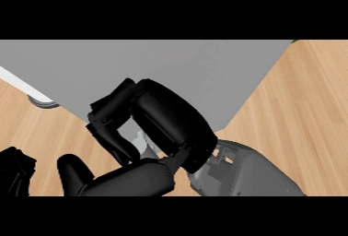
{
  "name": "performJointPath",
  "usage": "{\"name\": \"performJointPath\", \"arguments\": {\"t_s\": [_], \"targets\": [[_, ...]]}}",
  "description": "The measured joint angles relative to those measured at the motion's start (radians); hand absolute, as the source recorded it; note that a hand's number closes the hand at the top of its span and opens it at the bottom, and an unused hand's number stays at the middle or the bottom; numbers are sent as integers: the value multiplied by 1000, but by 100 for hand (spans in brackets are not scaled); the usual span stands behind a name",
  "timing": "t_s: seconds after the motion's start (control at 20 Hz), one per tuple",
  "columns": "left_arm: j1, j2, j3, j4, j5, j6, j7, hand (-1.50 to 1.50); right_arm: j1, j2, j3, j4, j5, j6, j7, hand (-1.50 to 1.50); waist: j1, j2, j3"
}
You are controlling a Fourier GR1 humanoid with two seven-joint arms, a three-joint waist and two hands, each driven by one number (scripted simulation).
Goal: Pick up the wine, place it into the cabinet and close the cabinet
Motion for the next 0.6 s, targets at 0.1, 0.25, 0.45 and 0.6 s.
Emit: {"name": "performJointPath", "arguments": {"t_s": [0.1, 0.25, 0.45, 0.6], "targets": [[-5, -7, 9, 10, -7, -10, 0, 150, -20, 1, -37, 64, -28, 25, -29, 150, 0, -1, -1], [5, -22, 16, -14, -19, -10, 17, 150, -36, 1, -56, 118, -52, 10, -57, 150, -1, -1, -1], [-6, -41, 19, -24, -37, -12, 40, 150, -49, 1, -92, 225, -62, 43, -112, 150, -3, -2, -1], [0, -46, 41, -29, -39, -28, 42, 150, -26, 0, -116, 277, -59, 106, -160, 150, -2, -8, -2]]}}
